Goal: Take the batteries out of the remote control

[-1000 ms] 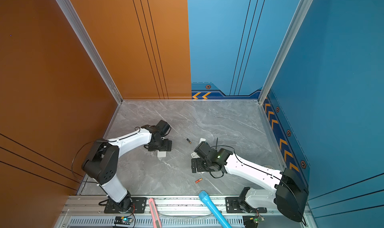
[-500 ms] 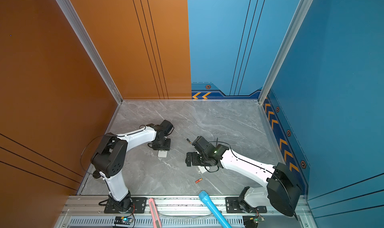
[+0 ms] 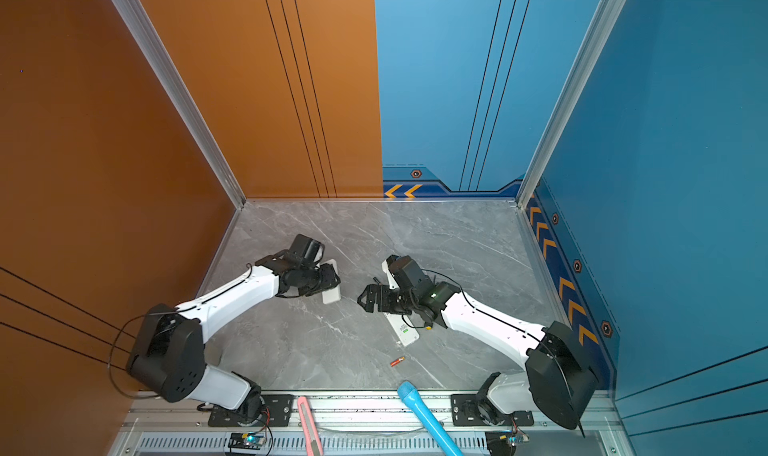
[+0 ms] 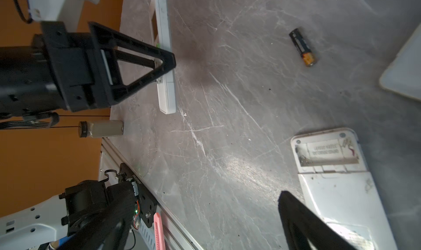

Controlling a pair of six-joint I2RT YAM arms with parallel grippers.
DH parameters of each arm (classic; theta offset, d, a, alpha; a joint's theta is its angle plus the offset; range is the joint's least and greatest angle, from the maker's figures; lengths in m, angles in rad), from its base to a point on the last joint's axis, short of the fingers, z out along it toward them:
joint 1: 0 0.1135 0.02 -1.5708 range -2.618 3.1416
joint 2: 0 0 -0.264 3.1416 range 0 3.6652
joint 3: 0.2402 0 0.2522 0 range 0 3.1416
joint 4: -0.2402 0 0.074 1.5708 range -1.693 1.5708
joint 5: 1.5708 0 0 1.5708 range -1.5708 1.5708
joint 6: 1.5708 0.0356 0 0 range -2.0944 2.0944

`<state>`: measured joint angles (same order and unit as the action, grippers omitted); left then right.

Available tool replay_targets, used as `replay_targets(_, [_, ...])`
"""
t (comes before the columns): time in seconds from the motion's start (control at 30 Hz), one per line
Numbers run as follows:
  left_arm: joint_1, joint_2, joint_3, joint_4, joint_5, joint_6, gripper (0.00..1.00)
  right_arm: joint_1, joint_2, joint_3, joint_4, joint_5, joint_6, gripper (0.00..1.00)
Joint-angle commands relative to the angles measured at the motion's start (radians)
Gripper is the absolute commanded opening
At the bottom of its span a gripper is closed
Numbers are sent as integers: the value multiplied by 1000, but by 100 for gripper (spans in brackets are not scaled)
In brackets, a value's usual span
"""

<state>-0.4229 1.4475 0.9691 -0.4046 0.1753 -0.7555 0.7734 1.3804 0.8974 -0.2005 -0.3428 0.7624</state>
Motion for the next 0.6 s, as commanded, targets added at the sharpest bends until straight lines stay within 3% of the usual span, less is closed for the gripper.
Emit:
replay_targets(0.0, [4, -34, -89, 250, 157, -198, 35, 7, 43, 71, 70, -24, -63, 99])
replay_targets(0.13, [-8, -73, -182, 410, 178, -301, 35, 12, 106, 111, 103, -38, -91, 94])
replay_targets(0.37, [-37, -154, -242, 487, 148, -350, 35, 14, 219, 224, 11, -50, -190, 82])
replay_targets(0.57, [-43, -183, -272, 524, 156, -361, 34, 6, 236, 230, -18, -49, -240, 77])
